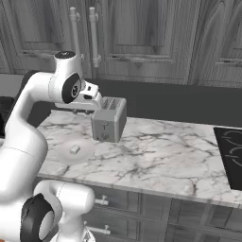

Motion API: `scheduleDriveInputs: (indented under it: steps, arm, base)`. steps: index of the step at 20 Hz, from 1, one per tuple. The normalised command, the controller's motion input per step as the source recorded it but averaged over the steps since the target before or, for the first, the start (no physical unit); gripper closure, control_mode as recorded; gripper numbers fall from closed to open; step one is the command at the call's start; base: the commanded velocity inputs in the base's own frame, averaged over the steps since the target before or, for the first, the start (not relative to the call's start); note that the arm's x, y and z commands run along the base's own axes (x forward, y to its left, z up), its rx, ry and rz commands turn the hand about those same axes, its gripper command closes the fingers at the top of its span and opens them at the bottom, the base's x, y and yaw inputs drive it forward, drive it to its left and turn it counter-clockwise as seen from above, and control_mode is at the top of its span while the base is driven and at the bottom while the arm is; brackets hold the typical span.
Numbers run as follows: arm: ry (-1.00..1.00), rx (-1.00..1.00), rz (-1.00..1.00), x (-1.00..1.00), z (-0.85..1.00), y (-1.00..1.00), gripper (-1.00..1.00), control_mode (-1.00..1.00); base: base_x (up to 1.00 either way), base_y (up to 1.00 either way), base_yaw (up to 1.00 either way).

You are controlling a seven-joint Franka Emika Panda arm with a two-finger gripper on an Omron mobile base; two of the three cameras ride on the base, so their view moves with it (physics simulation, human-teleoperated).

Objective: Pick up the marshmallow and place it in the cup of hot chocolate on the dining counter.

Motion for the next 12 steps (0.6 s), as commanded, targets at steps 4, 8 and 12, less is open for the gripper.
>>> scheduleDriveInputs:
  steps: [4, 8, 12]
  arm:
    - [0.00, 0.05, 0.00, -0.26, -0.02, 0.31, -1.00, -1.00]
    - [0.00, 0.13, 0.00, -0.36, -0.09, 0.40, -1.00, -1.00]
    - [0.00, 0.15, 0.00, -0.34, -0.14, 0.36, -1.00, -1.00]
  base:
    - [0.00, 0.00, 0.00]
    - [0.00, 0.00, 0.00]
    - [0.00, 0.00, 0.00]
